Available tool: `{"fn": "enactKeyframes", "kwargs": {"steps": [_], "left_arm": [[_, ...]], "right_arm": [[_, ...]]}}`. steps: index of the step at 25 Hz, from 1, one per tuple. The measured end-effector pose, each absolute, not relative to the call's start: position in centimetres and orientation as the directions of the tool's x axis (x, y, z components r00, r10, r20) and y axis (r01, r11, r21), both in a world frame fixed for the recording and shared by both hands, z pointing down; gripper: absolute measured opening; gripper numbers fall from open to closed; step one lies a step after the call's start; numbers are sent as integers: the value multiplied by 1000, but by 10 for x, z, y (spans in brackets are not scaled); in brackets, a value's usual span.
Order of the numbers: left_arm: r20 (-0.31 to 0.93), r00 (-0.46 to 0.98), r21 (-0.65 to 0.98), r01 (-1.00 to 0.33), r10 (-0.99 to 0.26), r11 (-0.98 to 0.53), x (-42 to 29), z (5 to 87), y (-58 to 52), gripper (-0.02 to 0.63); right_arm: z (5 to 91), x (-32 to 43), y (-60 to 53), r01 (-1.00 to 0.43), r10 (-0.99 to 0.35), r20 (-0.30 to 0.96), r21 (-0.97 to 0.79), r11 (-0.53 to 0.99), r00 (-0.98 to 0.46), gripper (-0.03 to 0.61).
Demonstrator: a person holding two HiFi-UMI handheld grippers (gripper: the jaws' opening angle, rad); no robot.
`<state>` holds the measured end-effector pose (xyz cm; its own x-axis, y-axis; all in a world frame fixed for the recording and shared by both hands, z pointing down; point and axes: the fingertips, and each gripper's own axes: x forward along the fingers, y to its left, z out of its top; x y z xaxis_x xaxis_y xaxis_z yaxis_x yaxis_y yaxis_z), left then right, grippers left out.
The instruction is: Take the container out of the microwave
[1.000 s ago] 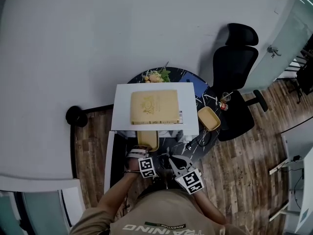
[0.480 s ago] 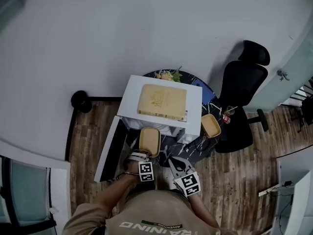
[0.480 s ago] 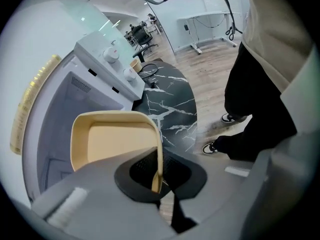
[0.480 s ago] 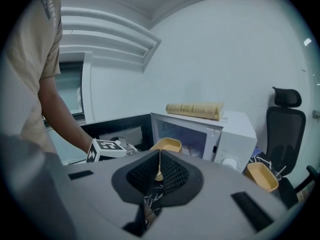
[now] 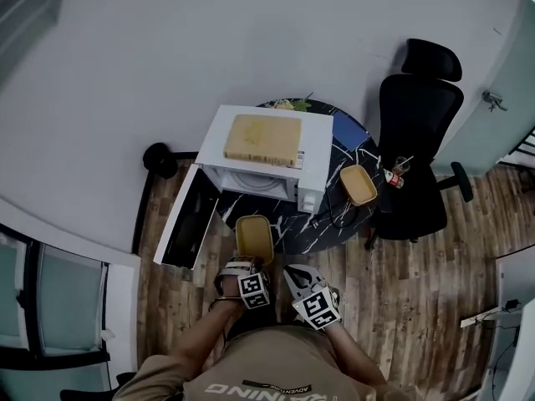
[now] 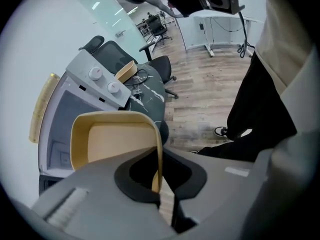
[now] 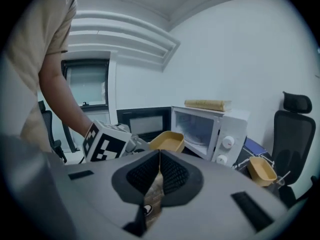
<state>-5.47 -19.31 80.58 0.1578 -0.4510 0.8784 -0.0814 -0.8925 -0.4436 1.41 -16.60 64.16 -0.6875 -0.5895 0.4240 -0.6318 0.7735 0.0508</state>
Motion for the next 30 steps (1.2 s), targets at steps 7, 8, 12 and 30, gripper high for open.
{"fn": "enactKeyframes", "kwargs": {"steps": [7, 8, 12, 30], "left_arm": [[884, 109, -442, -124, -455, -888, -60, 794, -125, 12], [882, 107, -446, -127, -459, -886, -62, 792, -119, 12], [876, 129, -449, -135, -465, -883, -65, 784, -92, 12], [856, 314, -413, -64, -411, -909, -98, 780, 14, 12]], "right_arm": [[645, 11, -125, -642, -572, 385, -73, 763, -724, 9], [645, 8, -119, -642, -571, 386, -75, 763, -725, 9], [649, -7, -99, -638, -551, 389, -139, 757, -739, 9], [654, -67, 0, -705, -598, 520, -11, 709, -610, 9]]}}
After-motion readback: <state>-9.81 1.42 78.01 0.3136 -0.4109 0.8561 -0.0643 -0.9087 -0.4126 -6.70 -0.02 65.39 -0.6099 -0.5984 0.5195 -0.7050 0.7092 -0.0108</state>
